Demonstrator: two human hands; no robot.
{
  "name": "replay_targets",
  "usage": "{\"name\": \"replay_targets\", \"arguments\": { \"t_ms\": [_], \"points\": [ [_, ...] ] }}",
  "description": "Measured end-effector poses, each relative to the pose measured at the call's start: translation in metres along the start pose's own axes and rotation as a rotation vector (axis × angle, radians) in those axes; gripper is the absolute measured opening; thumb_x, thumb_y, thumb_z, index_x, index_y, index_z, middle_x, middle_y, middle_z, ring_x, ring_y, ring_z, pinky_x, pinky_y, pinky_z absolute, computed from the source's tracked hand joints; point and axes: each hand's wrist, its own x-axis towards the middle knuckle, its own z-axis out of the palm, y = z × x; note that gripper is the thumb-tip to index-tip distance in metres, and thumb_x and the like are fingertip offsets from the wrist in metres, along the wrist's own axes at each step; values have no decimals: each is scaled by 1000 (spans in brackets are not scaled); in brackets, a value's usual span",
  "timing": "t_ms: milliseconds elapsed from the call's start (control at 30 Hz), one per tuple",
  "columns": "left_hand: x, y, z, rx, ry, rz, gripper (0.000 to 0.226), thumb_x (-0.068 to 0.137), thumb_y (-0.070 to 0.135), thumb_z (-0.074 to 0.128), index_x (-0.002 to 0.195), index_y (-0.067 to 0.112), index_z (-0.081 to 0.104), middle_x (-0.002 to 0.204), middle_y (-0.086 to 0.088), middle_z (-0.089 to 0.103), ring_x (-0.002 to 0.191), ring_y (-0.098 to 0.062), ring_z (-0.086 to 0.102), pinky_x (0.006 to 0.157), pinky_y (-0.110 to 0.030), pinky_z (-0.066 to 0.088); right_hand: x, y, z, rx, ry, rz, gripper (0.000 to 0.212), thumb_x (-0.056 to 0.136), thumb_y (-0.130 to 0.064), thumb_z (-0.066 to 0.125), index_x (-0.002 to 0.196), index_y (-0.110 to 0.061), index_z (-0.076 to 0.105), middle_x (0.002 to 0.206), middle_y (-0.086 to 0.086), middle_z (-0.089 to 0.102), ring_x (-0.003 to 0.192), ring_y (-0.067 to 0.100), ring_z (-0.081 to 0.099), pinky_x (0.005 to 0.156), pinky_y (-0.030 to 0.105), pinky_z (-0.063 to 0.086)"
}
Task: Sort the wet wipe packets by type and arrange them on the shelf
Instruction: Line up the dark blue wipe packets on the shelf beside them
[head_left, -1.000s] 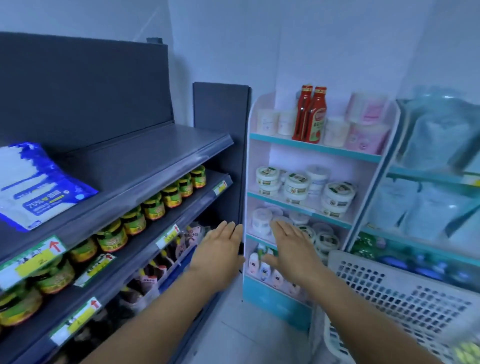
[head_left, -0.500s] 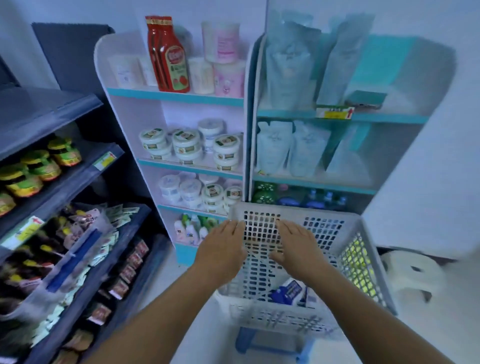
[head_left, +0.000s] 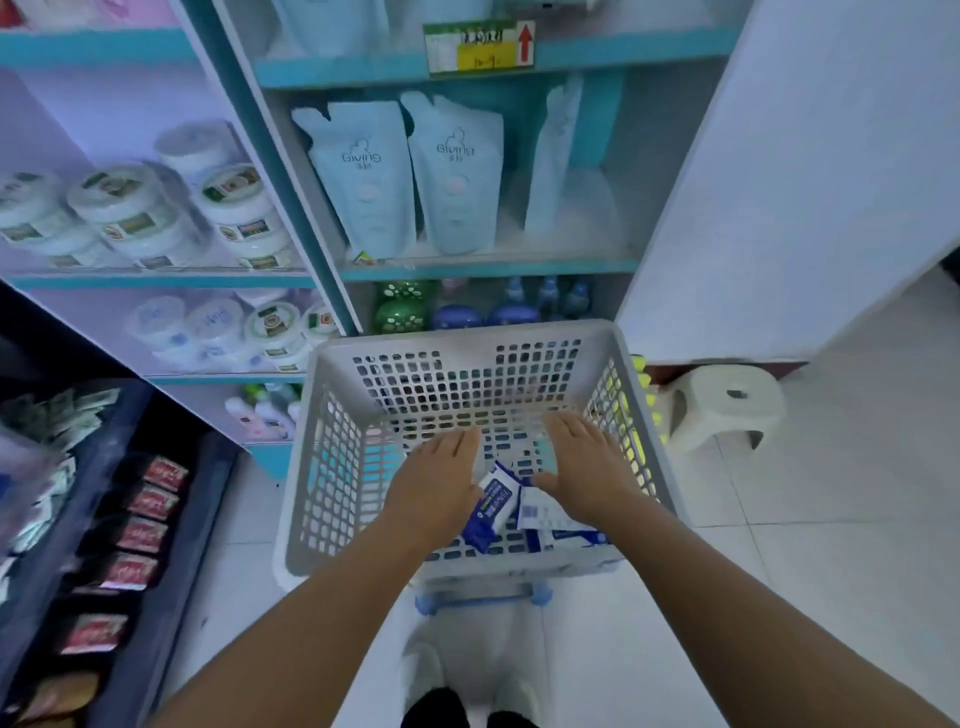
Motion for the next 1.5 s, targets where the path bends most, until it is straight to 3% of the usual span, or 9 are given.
{"name": "replay_targets", "arguments": {
  "t_ms": [300, 567, 700, 867, 1000, 1167, 1333, 1433, 1500],
  "points": [
    [66, -11, 82, 21, -194, 92, 72, 97, 29, 48, 152, 17, 4, 159, -5, 13, 145, -22, 15, 118, -37, 18, 46, 37, 66, 10, -254, 109, 87, 90, -37, 61, 153, -18, 4, 161, -1, 4, 148, 22, 3, 117, 42, 12],
    [112, -21, 136, 13, -308, 175, 78, 96, 31, 51, 152, 17, -1, 160, -6, 9, 146, -22, 11, 117, -36, 15, 98, 52, 132, 133, -614, 527, 111, 85, -24, 71, 148, -28, -21, 157, 8, -24, 141, 52, -6, 112, 57, 23],
    [128, -30, 157, -4, -351, 185, 81, 96, 33, 52, 152, 18, -5, 160, -4, 6, 147, -22, 9, 117, -35, 15, 114, 56, 153, 119, -737, 637, 116, 87, -19, 69, 145, -21, -31, 152, 16, -33, 141, 50, -8, 112, 58, 22],
    [139, -49, 180, -72, -407, 187, 81, 96, 36, 51, 152, 19, -4, 161, -3, 4, 147, -20, 8, 118, -34, 16, 127, 51, 171, 27, -670, 555, 87, 92, -3, 55, 151, -7, -9, 154, 16, -29, 140, 50, -13, 109, 62, 24],
    [146, -62, 191, -139, -381, 150, 78, 96, 31, 51, 152, 20, 0, 160, -2, 6, 146, -19, 12, 116, -33, 18, 139, 45, 186, -34, -586, 513, 80, 92, -2, 49, 150, -1, -5, 153, 19, -27, 137, 52, -20, 105, 67, 26],
    [161, -72, 197, -160, -339, 123, 82, 94, 29, 55, 153, 21, -2, 161, -3, 3, 146, -21, 13, 117, -36, 21, 154, 36, 188, 190, -451, 604, 96, 87, 5, 52, 150, -16, -17, 154, 16, -28, 138, 56, -5, 107, 54, 35],
    [172, -80, 204, -139, -257, 114, 80, 94, 40, 51, 153, 19, 1, 160, -6, 10, 145, -21, 17, 117, -39, 24, 182, 19, 194, 459, -313, 279, 108, 78, 9, 64, 152, -28, -6, 159, -1, -18, 147, 31, 0, 111, 49, 33],
    [174, -87, 207, -150, -264, 104, 82, 92, 41, 53, 153, 20, 2, 159, -6, 14, 145, -22, 19, 115, -42, 27, 191, 22, 197, 374, -272, 230, 107, 79, 4, 65, 152, -25, -7, 160, 3, -15, 148, 27, -5, 118, 44, 21],
    [173, -90, 210, -123, -296, 95, 83, 93, 38, 53, 152, 19, -2, 160, -7, 8, 146, -24, 14, 116, -43, 23, 186, 35, 194, 204, -233, 308, 100, 84, 1, 58, 152, -25, -11, 159, 7, -18, 146, 32, -11, 119, 47, 11]
  ]
}}
